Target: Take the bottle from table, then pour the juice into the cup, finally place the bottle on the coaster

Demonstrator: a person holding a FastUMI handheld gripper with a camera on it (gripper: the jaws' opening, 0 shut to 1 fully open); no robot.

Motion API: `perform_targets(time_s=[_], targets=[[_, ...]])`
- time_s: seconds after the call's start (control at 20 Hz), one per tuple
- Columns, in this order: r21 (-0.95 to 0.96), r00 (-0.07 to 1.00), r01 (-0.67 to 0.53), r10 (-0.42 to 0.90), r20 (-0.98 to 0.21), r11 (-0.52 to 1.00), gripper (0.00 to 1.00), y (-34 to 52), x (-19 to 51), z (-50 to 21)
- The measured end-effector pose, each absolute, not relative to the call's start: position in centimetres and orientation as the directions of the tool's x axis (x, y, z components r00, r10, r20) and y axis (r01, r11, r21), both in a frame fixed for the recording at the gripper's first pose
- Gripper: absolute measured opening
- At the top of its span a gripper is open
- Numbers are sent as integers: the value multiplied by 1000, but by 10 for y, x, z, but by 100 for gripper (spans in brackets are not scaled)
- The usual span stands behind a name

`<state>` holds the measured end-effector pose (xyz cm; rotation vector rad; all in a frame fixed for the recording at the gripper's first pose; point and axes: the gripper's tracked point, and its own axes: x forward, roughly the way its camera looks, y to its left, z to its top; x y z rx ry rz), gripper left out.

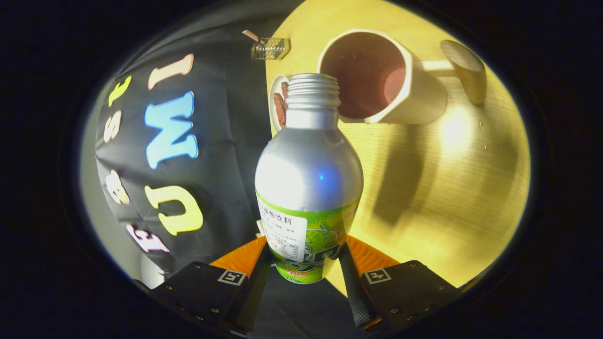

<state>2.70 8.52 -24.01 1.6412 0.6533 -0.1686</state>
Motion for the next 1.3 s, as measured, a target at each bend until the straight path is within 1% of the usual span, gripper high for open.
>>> perform_targets(time_s=[0.25, 0.5, 0.65, 1.0, 1.3], targets=[[860, 817, 504, 281, -504, 76, 76, 85, 24, -255], [829, 802, 497, 230, -552, 256, 76, 81, 10, -273], [804, 803, 474, 199, -562, 358, 76, 80, 9, -271], [701, 804, 427, 116, -584, 571, 76, 83, 12, -272], [587, 819, 394, 20, -574, 707, 76, 87, 19, -269]])
